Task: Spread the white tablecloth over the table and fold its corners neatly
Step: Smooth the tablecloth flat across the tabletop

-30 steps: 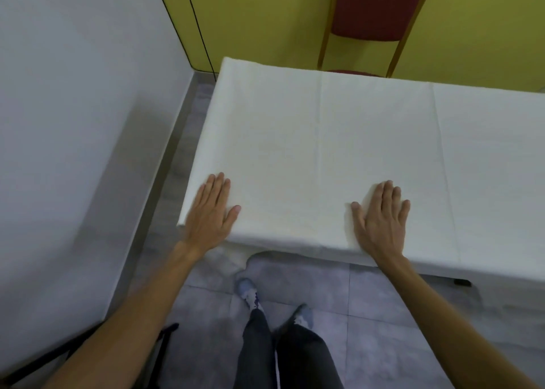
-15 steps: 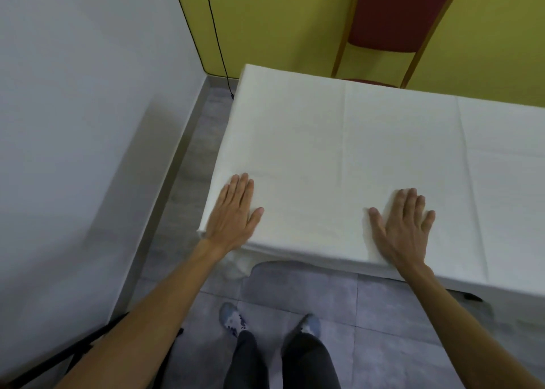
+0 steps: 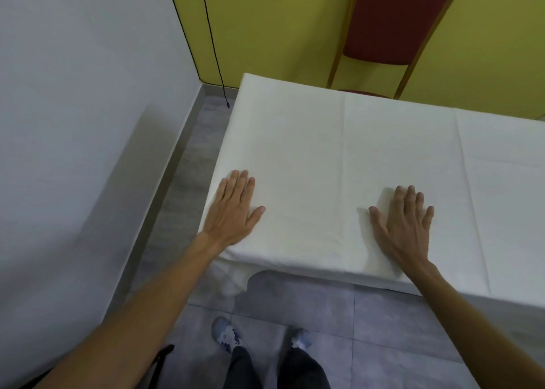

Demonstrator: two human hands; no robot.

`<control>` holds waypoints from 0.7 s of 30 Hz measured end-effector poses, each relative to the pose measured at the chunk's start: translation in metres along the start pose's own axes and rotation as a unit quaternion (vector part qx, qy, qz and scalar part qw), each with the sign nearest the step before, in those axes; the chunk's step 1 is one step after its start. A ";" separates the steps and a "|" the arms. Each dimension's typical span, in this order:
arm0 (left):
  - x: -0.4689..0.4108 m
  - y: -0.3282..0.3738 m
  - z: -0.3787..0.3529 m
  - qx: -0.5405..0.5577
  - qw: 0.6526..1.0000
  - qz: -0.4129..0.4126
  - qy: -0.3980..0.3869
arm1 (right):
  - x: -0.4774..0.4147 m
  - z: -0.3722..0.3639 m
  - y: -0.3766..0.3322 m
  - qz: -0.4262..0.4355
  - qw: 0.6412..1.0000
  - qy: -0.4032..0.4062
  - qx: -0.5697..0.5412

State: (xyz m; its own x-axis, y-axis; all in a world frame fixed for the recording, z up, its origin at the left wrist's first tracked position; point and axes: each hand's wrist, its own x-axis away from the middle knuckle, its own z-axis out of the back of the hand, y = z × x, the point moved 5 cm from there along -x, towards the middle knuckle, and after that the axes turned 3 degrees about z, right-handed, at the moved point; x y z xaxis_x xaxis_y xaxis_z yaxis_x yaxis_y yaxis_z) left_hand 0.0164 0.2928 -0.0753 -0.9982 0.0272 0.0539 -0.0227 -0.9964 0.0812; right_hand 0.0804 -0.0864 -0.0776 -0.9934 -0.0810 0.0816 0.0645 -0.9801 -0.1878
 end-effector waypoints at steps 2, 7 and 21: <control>-0.020 -0.004 0.003 0.008 1.000 0.016 0.005 | -0.020 0.002 0.002 0.013 1.000 -0.008 0.004; -0.064 -0.009 -0.001 -0.005 1.000 0.027 0.001 | -0.044 -0.002 0.015 0.013 1.000 -0.017 0.011; -0.094 -0.008 -0.006 0.026 0.999 0.031 0.008 | -0.068 0.002 0.022 0.012 1.000 -0.007 0.017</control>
State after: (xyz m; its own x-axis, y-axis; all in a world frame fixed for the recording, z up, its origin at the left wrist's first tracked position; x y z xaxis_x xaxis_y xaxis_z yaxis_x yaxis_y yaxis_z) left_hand 0.1101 0.2981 -0.0875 -0.9983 -0.0370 0.0444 0.0424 -0.9907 0.1291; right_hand 0.1494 -0.1025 -0.0853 -0.9900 -0.1067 0.0918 0.0914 -0.9834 -0.1569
